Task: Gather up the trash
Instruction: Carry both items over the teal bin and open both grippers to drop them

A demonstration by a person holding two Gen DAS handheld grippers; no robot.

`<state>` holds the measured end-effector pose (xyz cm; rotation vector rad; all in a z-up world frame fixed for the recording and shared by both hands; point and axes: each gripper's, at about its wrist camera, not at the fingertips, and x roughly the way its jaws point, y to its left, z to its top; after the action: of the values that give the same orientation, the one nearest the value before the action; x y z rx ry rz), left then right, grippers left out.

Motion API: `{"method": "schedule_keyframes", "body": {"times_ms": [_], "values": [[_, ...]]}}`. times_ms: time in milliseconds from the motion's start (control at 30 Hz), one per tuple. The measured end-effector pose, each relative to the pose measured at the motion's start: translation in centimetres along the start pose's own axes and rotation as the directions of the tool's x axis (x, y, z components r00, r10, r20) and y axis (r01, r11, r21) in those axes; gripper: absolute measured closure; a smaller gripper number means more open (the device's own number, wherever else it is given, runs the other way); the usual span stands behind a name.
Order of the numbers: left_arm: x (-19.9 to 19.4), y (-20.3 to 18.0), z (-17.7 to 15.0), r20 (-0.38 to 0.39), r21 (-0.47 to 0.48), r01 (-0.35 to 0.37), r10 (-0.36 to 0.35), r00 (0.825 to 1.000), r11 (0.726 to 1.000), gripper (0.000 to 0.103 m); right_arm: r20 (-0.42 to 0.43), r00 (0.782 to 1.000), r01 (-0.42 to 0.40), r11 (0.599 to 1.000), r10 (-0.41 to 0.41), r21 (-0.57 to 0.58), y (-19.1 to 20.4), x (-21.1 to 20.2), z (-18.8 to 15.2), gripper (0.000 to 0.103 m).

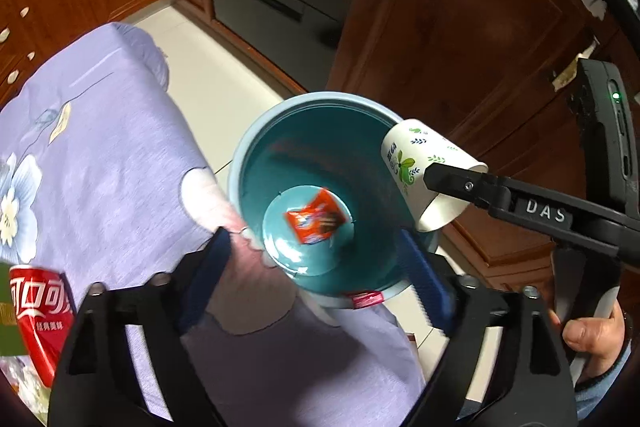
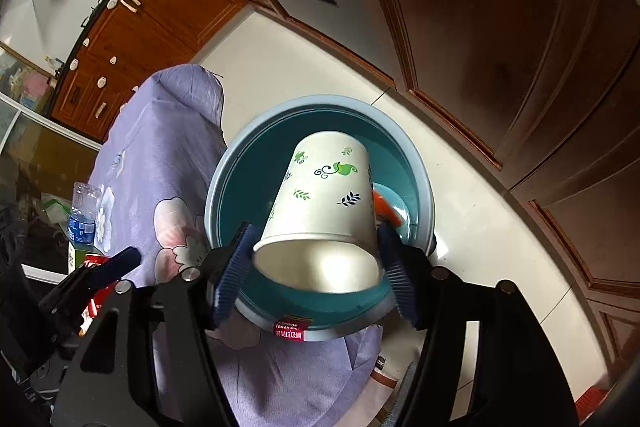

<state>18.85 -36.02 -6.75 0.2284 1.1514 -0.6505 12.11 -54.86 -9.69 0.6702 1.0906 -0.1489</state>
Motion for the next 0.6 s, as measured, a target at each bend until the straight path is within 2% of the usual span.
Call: {"method": "schedule_keyframes", "body": {"times_ms": [33, 67, 100, 267, 400, 600], "values": [[-0.2, 0.4, -0.1, 0.003, -0.007, -0.004, 0.004, 1.000, 1.000, 0.007, -0.003, 1.000, 0.006, 1.000, -0.006, -0.001, 0.2, 0.2, 0.0, 0.034], [-0.4, 0.7, -0.2, 0.006, -0.013, -0.004, 0.004, 1.000, 1.000, 0.006, -0.011, 1.000, 0.008, 1.000, -0.008, 0.004, 0.2, 0.3, 0.0, 0.023], [-0.6, 0.9, -0.3, 0.007, -0.015, -0.003, 0.003, 1.000, 1.000, 0.005, -0.011, 1.000, 0.012, 1.000, -0.012, 0.013, 0.3, 0.5, 0.0, 0.020], [-1.7, 2.3, -0.5, 0.012, -0.033, -0.006, 0.006, 1.000, 0.999, 0.004, -0.018, 0.999, 0.027, 0.999, -0.026, 0.037, 0.7, 0.8, -0.1, 0.019], [-3.2, 3.0, -1.5, 0.032, -0.052, -0.004, 0.006, 0.999, 0.999, 0.004, -0.011, 0.999, 0.052, 0.999, -0.052, 0.013, 1.8, 0.4, -0.6, 0.015], [-5.8, 3.8, -3.2, 0.057, -0.073, 0.001, 0.003, 0.998, 0.997, 0.004, 0.006, 0.998, 0.060, 0.998, -0.060, -0.016, 3.7, -0.9, -1.4, 0.015]]}}
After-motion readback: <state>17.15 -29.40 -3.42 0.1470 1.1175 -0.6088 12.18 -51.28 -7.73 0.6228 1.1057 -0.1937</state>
